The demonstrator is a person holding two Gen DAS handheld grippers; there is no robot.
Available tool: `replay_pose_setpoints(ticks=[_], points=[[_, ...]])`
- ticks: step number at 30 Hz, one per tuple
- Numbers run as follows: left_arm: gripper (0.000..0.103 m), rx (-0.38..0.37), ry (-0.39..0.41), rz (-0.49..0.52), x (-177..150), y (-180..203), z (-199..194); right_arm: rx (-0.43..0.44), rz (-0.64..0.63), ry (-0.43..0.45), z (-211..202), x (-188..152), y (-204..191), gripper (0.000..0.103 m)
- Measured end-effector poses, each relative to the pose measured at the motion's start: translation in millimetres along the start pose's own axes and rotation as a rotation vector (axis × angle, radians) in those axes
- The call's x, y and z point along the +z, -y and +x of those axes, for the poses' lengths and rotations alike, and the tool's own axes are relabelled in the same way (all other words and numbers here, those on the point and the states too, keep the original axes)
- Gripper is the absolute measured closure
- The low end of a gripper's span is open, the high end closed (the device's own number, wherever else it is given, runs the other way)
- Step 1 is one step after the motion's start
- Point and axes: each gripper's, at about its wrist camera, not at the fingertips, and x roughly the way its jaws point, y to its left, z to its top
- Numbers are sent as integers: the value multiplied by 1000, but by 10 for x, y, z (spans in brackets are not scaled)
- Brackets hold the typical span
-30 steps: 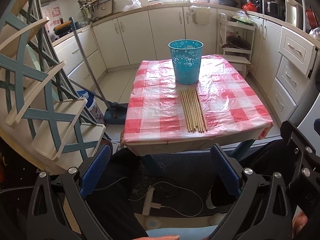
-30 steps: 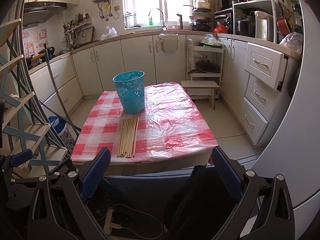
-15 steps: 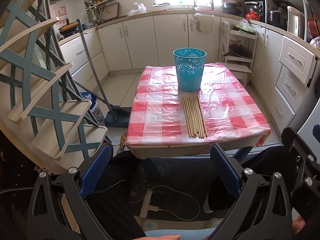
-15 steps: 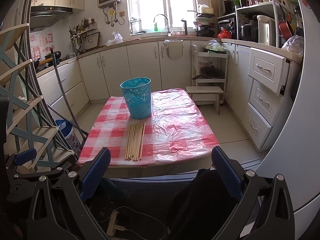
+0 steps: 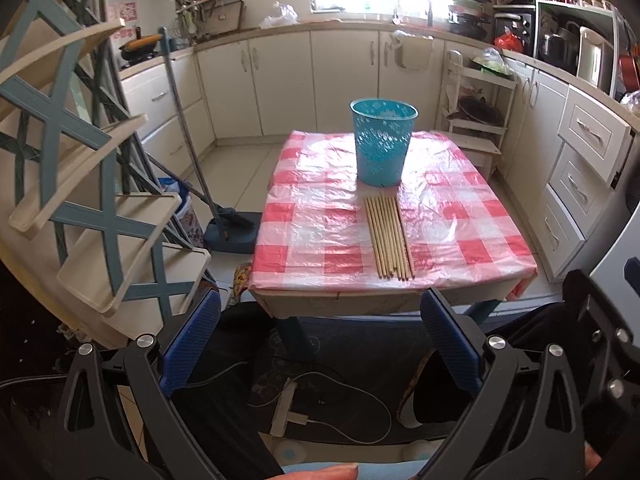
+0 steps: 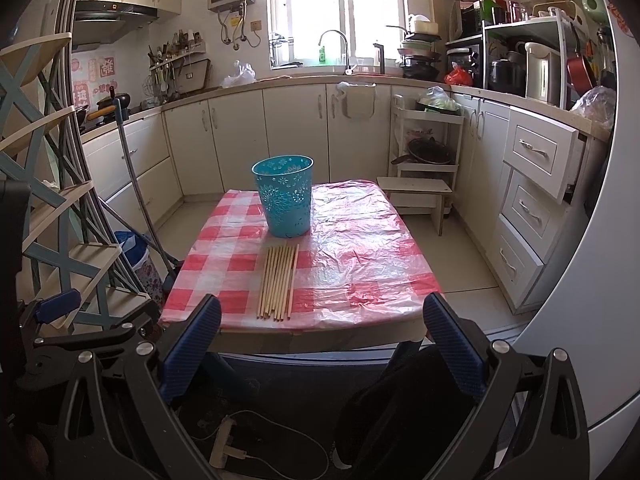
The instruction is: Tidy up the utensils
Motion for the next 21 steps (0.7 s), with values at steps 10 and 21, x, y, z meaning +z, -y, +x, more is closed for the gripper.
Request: replay_pose_setpoints(ticks=[10, 21], points=[[7, -56, -144, 3, 19, 72, 678, -6, 25, -119, 550, 120, 131, 6], [7, -64, -114, -83, 387, 20, 1445, 66, -24, -234, 2079, 250, 99, 26]])
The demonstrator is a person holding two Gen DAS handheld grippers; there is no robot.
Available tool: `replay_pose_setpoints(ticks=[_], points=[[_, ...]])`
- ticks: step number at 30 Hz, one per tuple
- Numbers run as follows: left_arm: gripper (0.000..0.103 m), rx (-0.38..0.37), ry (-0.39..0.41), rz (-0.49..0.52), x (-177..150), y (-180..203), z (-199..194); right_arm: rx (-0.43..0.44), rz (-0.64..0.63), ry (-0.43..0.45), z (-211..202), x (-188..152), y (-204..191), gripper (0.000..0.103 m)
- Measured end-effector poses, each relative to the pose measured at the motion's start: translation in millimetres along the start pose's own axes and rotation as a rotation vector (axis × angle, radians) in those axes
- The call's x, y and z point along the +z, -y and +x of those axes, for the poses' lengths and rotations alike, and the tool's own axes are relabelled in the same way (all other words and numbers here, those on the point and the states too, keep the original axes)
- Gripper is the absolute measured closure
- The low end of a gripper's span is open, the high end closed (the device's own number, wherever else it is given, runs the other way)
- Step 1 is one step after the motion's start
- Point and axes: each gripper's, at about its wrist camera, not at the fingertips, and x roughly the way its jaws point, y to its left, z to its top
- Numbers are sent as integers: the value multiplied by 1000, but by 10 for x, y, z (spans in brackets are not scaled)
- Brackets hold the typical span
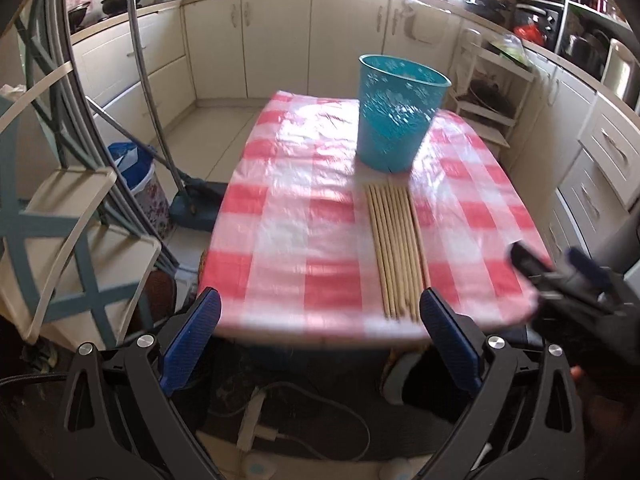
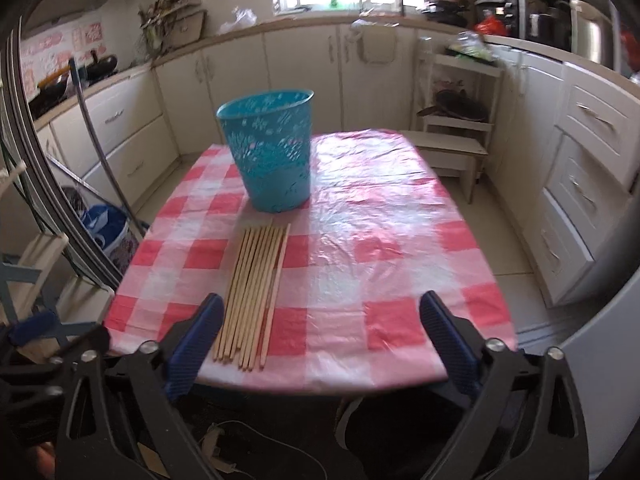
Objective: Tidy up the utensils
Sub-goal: 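Lower the right gripper onto one chopstick and close on it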
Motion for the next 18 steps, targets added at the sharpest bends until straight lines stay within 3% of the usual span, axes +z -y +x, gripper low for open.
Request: replay_pose_setpoints(ticks=[5, 12, 16, 18], points=[[7, 8, -33, -10, 219, 11, 466, 79, 13, -111, 801, 158, -81, 56], [7, -6, -73, -67, 403, -46, 965, 91, -22, -180, 1417, 281, -225, 72], [7, -7, -87, -75, 486, -12, 1222, 82, -68, -179, 1560, 329, -245, 75], [7, -7, -93, -73, 518, 14, 1308, 71, -108, -181, 1577, 348, -272, 82]])
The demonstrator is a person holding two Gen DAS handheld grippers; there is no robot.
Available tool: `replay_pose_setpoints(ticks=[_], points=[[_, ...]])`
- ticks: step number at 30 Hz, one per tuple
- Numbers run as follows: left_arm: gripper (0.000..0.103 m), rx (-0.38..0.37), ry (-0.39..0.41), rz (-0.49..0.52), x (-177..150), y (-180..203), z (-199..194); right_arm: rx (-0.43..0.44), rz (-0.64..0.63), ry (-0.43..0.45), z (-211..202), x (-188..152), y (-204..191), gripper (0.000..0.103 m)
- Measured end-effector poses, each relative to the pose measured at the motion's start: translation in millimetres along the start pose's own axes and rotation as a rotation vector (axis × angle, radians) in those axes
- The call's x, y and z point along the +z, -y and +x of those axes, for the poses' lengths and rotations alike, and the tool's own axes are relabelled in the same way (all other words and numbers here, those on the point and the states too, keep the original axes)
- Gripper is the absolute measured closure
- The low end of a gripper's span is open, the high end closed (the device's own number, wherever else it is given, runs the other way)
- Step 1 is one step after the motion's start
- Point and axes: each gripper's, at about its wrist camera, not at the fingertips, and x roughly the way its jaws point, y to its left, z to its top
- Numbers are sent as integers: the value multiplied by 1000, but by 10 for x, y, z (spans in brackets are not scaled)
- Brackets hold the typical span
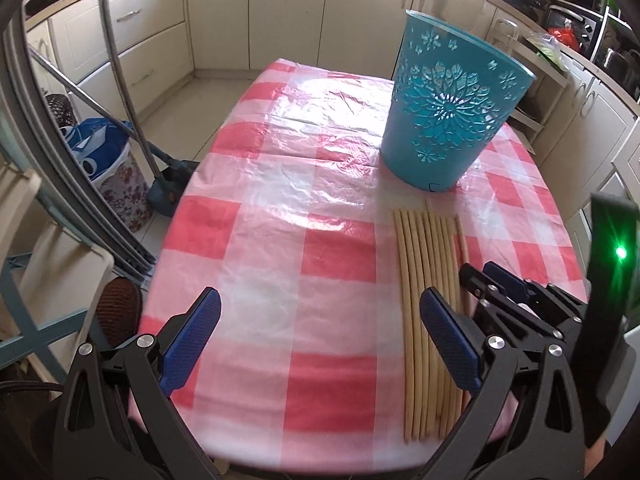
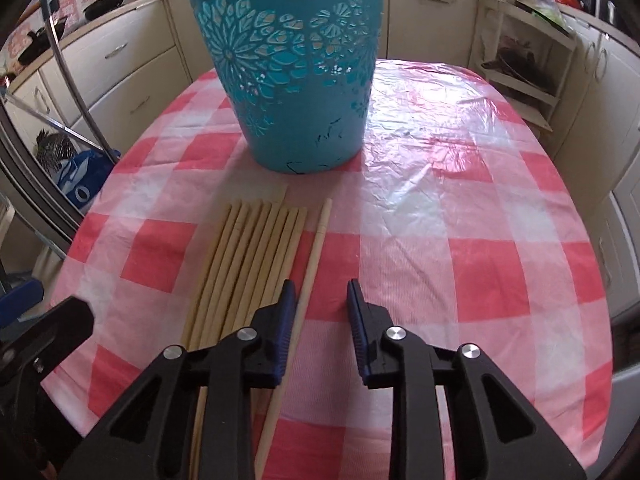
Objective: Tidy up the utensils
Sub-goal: 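Lower the right gripper onto one chopstick and close on it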
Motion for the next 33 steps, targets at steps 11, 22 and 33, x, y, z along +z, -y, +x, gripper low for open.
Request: replay_pose_setpoints(ticks=[11, 22, 33], points=[[7, 66, -35, 94, 173, 338, 555, 45, -37, -60, -12, 29, 363, 95], [7, 111, -56, 106, 231, 330, 734, 71, -18, -74, 5, 75, 370, 95], [55, 44, -5, 155, 270, 474, 710, 48, -62, -59, 53, 101, 280, 96]])
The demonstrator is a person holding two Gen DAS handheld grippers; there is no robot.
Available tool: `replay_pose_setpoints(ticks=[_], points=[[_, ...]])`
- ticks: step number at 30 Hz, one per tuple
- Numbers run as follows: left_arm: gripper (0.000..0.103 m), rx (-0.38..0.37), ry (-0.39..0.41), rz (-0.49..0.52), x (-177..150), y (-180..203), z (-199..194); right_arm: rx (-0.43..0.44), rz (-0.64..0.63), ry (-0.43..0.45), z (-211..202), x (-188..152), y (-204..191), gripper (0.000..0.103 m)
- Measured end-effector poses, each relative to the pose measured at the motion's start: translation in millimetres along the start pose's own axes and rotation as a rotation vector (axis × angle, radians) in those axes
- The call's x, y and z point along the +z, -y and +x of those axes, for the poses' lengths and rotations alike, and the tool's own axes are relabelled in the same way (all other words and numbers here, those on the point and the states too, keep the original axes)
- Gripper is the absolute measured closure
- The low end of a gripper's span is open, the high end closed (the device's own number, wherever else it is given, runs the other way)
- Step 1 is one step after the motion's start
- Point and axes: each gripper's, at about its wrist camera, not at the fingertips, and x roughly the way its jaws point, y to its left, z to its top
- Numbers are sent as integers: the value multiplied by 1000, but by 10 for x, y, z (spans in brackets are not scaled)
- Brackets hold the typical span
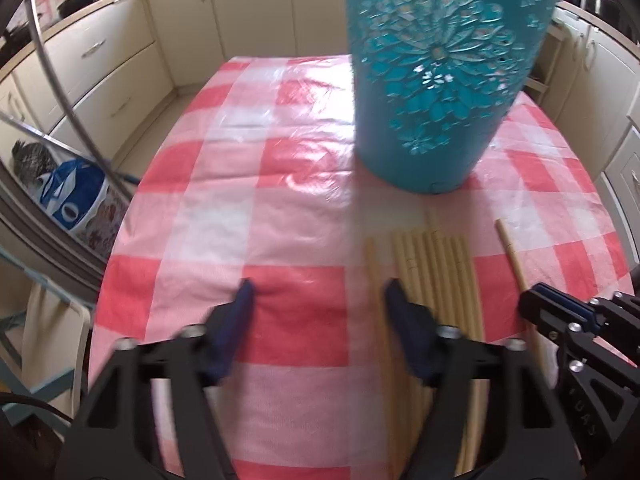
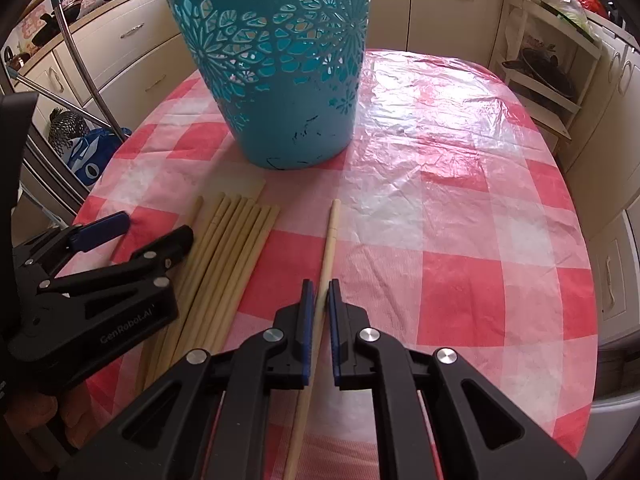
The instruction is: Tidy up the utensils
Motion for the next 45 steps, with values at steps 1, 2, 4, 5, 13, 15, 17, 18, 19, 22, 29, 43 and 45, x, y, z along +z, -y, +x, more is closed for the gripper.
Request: replay_pose_setpoints(ticks=[1, 2, 4, 5, 13, 15, 17, 18, 19, 22, 29, 43, 45], points=[[71, -29, 4, 7, 4, 14, -17, -5, -8, 3, 5, 2, -11, 96], [84, -46, 2, 12, -1, 19, -29, -9, -13, 4, 8, 3, -24, 96], [97, -91, -10, 22, -11, 22, -38, -6, -16, 3, 18, 14, -38, 97], [98, -107, -18, 27, -12, 17, -43, -1, -13, 1, 18, 18, -33, 97], [99, -279, 26, -63, -70, -182, -485, 100, 96, 22, -49, 35, 96, 97], [99, -309, 61, -85, -67, -237, -668, 128, 131, 44, -106, 48, 136, 97], [99, -352, 102, -115, -31, -297, -846, 155, 170, 69, -169, 56, 184, 97], [99, -373, 130, -130, -10, -324, -957, 166, 185, 80, -197, 67, 207, 97], [99, -388, 151, -140, 6, -345, -1024, 180, 200, 96, -232, 71, 231, 97], [99, -435, 231, -169, 102, -386, -1270, 201, 240, 149, -352, 83, 310, 97], [99, -473, 425, -184, 568, -255, -1685, 265, 303, 350, -767, 157, 424, 97], [99, -386, 683, -257, 1882, -7, -1427, 258, 347, 545, -1169, 207, 597, 97], [99, -361, 695, -263, 1958, 13, -1332, 257, 345, 552, -1178, 196, 598, 97]])
